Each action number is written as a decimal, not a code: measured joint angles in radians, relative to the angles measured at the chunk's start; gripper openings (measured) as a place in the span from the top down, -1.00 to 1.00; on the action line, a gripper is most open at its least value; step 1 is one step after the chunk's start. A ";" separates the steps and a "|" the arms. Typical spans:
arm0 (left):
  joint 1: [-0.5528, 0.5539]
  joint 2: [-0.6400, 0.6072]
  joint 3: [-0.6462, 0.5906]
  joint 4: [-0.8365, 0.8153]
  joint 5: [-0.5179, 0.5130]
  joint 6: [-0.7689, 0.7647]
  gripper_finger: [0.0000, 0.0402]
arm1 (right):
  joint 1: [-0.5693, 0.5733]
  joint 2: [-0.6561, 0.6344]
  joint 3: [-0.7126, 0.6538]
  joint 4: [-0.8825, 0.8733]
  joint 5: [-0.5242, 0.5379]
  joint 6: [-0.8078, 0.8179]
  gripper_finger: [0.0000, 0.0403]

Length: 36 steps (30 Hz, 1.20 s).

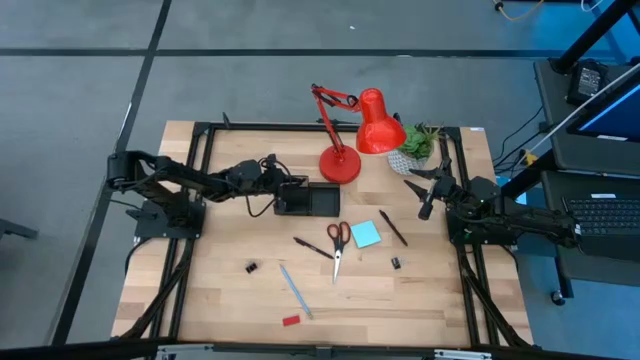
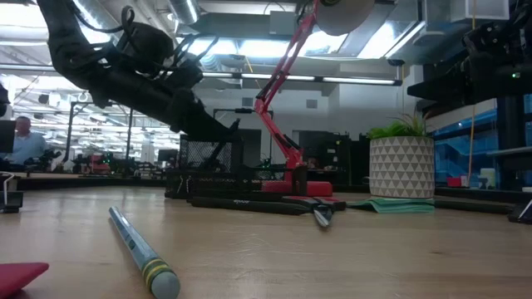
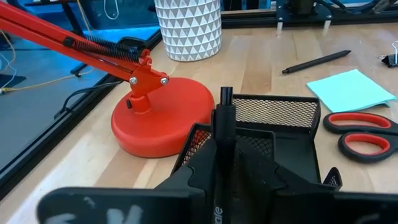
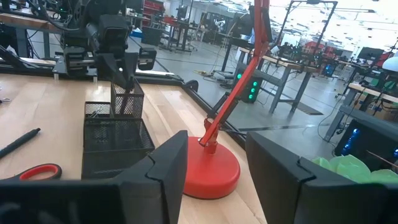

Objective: Pick and place office supplies into organizer
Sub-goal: Put the left black pen into the black desk organizer

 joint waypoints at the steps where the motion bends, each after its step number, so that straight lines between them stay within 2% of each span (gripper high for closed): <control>1: 0.000 0.000 0.000 0.001 0.000 0.000 0.72 | 0.000 0.000 0.000 0.000 0.000 0.000 0.18; 9: 0.000 -0.008 0.003 0.008 -0.001 0.001 0.55 | 0.000 0.000 0.000 0.000 0.000 0.000 0.18; 18: -0.007 -0.115 0.004 0.010 0.004 0.041 0.52 | 0.000 0.000 0.000 0.000 0.000 0.000 0.18; 21: -0.021 -0.164 0.005 0.009 0.077 0.040 0.52 | 0.000 0.000 0.000 0.000 0.000 0.000 0.18; 27: -0.083 -0.203 0.006 -0.025 0.333 0.053 0.46 | 0.000 0.000 0.000 -0.002 0.000 0.000 0.18; 36: -0.224 -0.161 0.006 -0.085 0.322 0.062 0.27 | 0.000 0.000 0.000 -0.003 0.000 0.000 0.18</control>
